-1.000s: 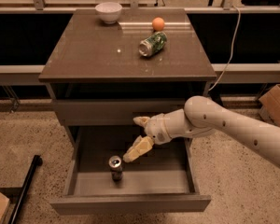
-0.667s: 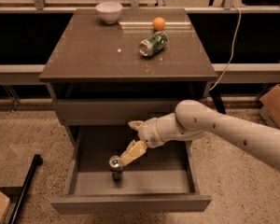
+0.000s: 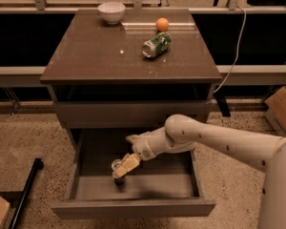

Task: Pick redbull can from middle drawer and place on counter

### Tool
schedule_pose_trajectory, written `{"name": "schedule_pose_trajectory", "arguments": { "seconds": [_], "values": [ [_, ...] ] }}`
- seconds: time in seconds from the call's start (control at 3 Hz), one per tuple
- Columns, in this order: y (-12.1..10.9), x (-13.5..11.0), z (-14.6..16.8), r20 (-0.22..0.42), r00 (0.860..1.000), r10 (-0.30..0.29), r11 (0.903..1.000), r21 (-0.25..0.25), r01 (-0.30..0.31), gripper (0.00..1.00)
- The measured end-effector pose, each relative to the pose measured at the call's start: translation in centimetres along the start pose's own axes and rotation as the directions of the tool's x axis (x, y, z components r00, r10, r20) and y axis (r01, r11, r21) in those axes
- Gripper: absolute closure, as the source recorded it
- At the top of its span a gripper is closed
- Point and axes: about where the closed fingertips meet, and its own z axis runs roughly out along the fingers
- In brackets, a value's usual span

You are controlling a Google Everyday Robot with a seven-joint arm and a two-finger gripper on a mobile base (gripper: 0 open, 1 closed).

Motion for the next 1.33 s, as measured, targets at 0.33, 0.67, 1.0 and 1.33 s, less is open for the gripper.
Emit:
{"name": "schedule_pose_trajectory", "arguments": {
  "seconds": [0.33,0.67,1.0,1.33],
  "values": [
    [-0.4,1.8,2.7,0.000,0.999,0.033,0.9994,-0.012,-0.032,0.00],
    [-1.0,3.6,5.4,0.045,0.996,0.074,0.9972,-0.006,-0.074,0.00],
    [-1.6,5.3,7.9,0.090,0.989,0.119,0.9928,0.000,-0.120,0.00],
    [-2.2,6.8,8.8,0.138,0.977,0.161,0.9859,0.024,-0.166,0.19]
  ]
}}
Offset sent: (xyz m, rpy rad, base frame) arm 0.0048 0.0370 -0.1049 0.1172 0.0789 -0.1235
